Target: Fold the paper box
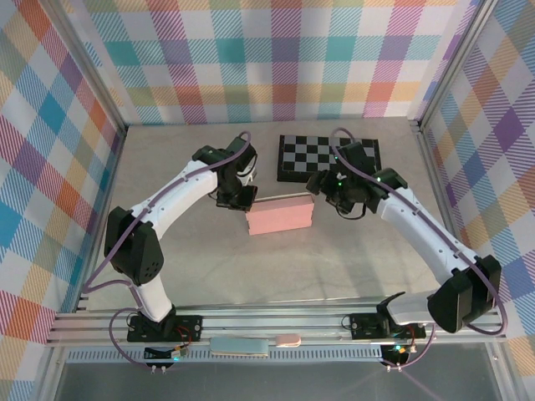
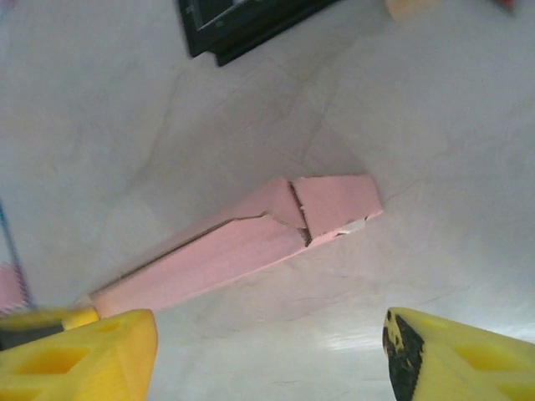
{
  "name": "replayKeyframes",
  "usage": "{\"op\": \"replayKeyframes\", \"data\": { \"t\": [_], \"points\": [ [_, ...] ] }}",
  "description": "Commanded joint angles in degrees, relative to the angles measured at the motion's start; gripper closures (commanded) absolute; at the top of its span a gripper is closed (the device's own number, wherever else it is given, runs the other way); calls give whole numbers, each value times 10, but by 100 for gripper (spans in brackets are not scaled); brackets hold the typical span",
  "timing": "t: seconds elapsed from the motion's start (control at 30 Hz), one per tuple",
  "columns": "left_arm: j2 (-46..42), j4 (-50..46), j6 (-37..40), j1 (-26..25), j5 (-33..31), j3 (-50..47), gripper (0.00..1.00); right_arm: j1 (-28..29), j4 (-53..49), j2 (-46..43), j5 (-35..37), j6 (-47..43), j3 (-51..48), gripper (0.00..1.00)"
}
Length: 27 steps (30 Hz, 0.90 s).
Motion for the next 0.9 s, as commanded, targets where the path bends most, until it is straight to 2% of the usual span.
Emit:
{"op": "replayKeyframes", "data": {
  "t": [0.0,0.07,0.13,0.37,0.77,0.87],
  "points": [
    [5,-19,-14,-12,-3,-24,98,-1,131,-18,-43,242,-72,25],
    [5,-19,-15,-15,-2,-24,98,0,196,-25,-40,302,-109,23],
    [4,-19,-15,-16,-3,-23,98,0,241,-23,-40,326,-128,23],
    [4,-21,-16,-19,-4,-21,98,0,279,14,-67,352,-136,23],
    [6,-23,-14,-21,-4,-15,98,-2,297,28,-74,357,-183,39],
    [5,-23,-14,-21,-2,-13,98,-3,302,34,-73,351,-182,47]
  ]
}}
